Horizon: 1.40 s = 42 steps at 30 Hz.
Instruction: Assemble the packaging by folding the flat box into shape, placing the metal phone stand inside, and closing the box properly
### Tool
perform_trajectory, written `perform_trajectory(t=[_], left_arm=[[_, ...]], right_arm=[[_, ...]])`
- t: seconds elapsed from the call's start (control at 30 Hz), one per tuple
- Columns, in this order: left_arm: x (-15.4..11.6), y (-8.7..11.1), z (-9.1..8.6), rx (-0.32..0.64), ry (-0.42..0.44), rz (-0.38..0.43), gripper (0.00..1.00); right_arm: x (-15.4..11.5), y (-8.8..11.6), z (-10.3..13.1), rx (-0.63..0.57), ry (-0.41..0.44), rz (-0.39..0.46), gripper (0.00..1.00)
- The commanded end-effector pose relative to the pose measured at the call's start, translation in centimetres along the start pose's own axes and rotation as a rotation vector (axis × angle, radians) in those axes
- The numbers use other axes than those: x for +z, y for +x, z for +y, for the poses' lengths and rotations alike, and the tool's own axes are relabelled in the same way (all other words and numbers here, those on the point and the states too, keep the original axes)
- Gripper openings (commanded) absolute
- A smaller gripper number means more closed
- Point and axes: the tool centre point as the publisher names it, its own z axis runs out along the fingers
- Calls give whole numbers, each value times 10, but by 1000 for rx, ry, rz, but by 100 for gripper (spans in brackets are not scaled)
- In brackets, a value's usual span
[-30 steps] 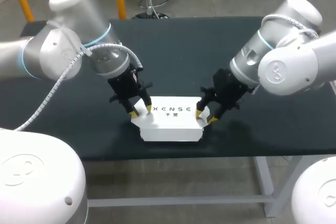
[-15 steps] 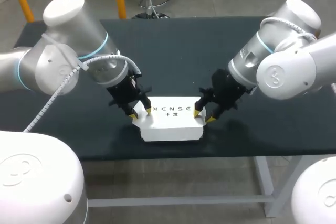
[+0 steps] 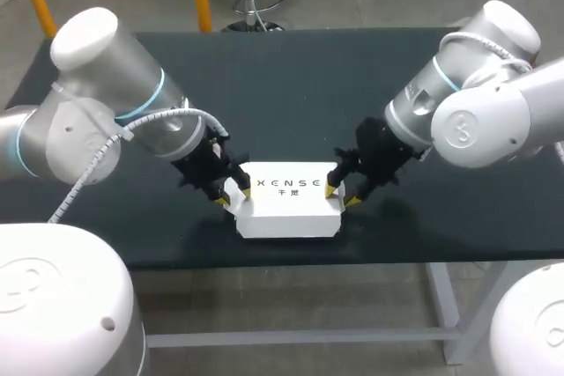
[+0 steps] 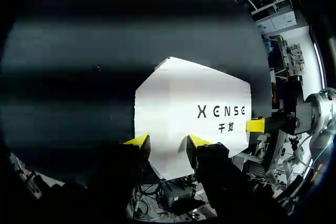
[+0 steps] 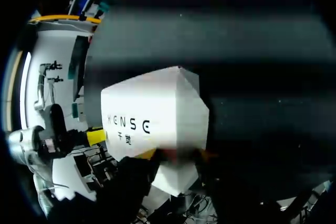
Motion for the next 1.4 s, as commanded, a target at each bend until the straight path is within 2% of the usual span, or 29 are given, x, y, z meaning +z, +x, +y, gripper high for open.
perform_trajectory(t=[0.03,0.83,1.4], left_arm=[[2,-4,2,9,5,15,49],[11,-11,-2,82,-10,178,49],[16,-12,-5,97,-31,215,48]], right_arm=[[3,-1,3,-2,8,10,49],[11,-5,1,-9,17,70,48],[13,-10,-1,-16,6,114,49]])
